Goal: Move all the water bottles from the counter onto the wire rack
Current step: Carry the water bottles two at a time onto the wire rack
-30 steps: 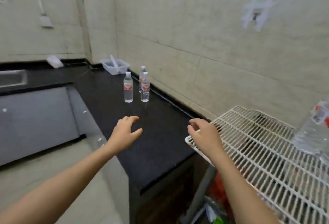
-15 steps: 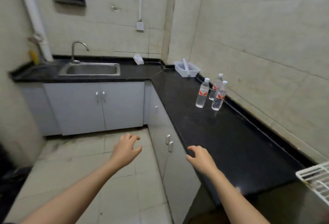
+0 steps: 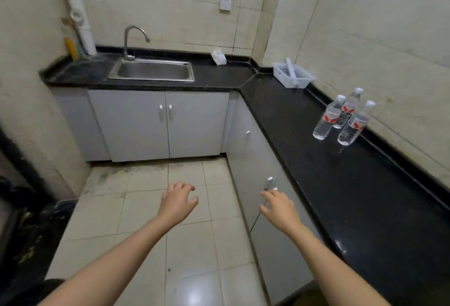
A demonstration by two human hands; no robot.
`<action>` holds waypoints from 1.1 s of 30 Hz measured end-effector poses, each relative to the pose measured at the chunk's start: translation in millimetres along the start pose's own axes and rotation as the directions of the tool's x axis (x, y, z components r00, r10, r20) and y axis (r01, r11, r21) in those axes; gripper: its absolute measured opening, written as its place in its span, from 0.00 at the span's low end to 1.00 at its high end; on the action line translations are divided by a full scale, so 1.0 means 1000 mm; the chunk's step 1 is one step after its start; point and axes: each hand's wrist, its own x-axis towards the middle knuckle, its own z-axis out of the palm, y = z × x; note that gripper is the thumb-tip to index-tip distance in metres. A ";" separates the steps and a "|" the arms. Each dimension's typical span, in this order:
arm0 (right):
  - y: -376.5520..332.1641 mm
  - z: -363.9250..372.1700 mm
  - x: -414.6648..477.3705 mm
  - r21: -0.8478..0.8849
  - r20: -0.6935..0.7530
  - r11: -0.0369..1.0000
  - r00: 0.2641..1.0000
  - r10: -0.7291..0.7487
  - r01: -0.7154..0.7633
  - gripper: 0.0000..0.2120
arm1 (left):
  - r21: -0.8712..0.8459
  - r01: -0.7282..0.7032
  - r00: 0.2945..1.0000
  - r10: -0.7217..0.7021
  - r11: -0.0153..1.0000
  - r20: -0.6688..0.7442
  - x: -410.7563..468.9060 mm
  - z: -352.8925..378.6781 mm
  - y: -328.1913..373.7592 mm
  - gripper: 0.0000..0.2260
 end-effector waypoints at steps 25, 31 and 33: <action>0.093 -0.039 0.307 -0.058 -0.017 0.997 0.999 -0.048 0.047 0.21 | -0.035 0.012 1.000 -0.013 0.999 -0.028 0.325 0.021 0.082 0.17; 0.098 -0.050 0.384 -0.066 -0.020 0.996 0.998 0.061 -0.063 0.21 | -0.060 -0.042 0.999 0.044 0.997 0.031 0.432 0.031 0.082 0.16; 0.105 -0.057 0.407 -0.062 -0.050 0.989 0.990 0.132 -0.135 0.21 | -0.085 -0.107 0.992 0.113 0.991 0.065 0.474 0.033 0.094 0.16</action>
